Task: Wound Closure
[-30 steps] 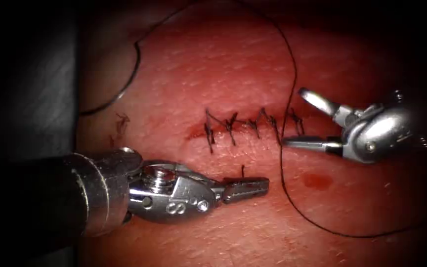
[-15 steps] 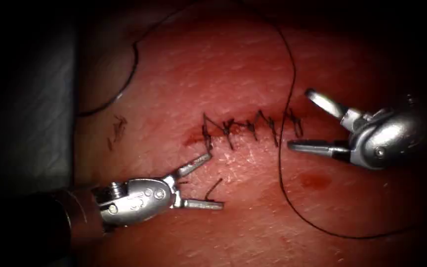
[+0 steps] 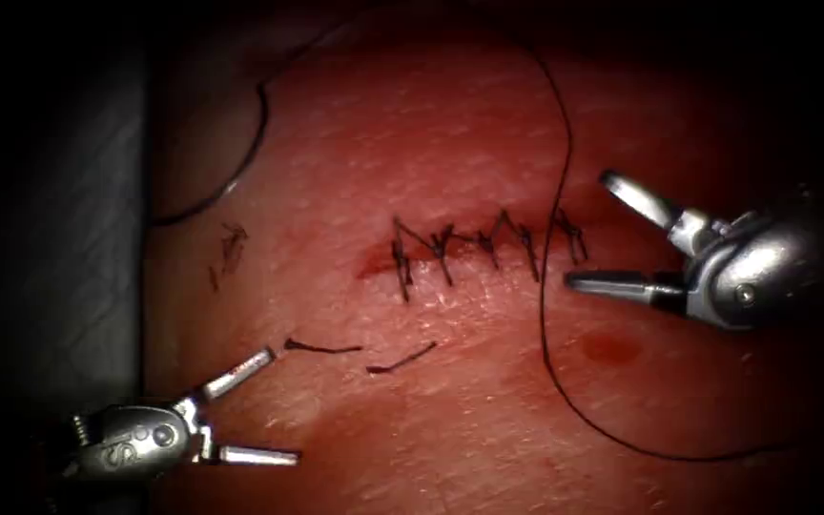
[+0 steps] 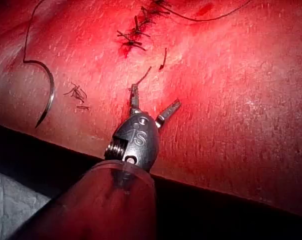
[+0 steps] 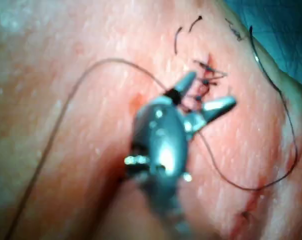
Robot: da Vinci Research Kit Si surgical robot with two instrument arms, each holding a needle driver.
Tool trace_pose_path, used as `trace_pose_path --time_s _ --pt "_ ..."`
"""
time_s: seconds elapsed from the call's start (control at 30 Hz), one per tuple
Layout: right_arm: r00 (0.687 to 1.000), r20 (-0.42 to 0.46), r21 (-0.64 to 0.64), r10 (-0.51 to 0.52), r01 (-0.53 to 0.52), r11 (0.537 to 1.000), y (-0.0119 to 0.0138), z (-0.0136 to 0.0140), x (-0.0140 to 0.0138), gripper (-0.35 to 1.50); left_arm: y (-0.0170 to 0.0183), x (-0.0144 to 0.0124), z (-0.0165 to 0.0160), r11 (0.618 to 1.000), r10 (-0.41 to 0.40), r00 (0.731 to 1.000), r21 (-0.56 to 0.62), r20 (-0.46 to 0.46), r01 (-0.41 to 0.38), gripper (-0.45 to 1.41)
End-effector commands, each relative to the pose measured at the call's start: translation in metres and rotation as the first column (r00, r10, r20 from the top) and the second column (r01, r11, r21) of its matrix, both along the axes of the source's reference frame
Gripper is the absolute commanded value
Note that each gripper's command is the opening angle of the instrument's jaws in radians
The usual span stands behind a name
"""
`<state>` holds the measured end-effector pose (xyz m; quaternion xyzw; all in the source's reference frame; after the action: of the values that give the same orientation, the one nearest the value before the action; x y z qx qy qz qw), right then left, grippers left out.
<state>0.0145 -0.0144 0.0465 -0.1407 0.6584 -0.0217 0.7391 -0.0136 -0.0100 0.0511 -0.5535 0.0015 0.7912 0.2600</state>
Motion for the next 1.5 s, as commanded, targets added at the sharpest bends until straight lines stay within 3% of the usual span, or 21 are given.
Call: trace_pose_path --time_s 0.03,0.13,0.23,0.33,0.43,0.73,1.5 --pt "1.0 -0.003 0.003 -0.002 0.002 1.0 -0.0008 0.0004 0.0007 1.35 -0.0001 -0.0006 -0.0002 1.0 0.005 1.0 -0.001 -0.001 -0.005 0.64" --pt "1.0 -0.014 0.091 0.004 -0.003 0.996 -0.0004 -0.0001 0.0006 1.35 0.0018 -0.0009 -0.0032 0.999 -0.001 1.0 -0.037 0.017 0.002 0.66" --pt "1.0 -0.004 0.185 -0.012 0.013 0.983 0.0001 -0.0004 0.0005 1.35 0.0031 -0.0013 -0.004 0.999 -0.003 1.0 -0.044 0.023 0.004 0.64" --pt "0.993 0.087 0.25 -0.085 0.06 0.966 0.0007 -0.0008 0.0003 1.21 0.0056 -0.0017 -0.0046 0.998 -0.012 0.999 -0.055 0.036 0.014 0.64" --pt "0.979 0.177 0.294 -0.105 0.049 0.954 0.001 -0.0007 -0.0003 1.2 0.0091 -0.0016 -0.0048 0.997 -0.013 0.997 -0.071 0.071 0.018 0.61" --pt "0.959 0.23 0.336 -0.166 0.082 0.938 0.0007 -0.0004 -0.0023 1.13 0.0138 -0.0004 -0.003 0.998 0.005 0.997 -0.07 0.082 0.001 0.64" --pt "0.958 0.233 0.344 -0.167 0.079 0.936 0.0005 -0.001 -0.0023 1.01 0.0131 -0.0014 -0.0017 0.996 0.044 0.998 -0.075 0.038 -0.041 0.57"
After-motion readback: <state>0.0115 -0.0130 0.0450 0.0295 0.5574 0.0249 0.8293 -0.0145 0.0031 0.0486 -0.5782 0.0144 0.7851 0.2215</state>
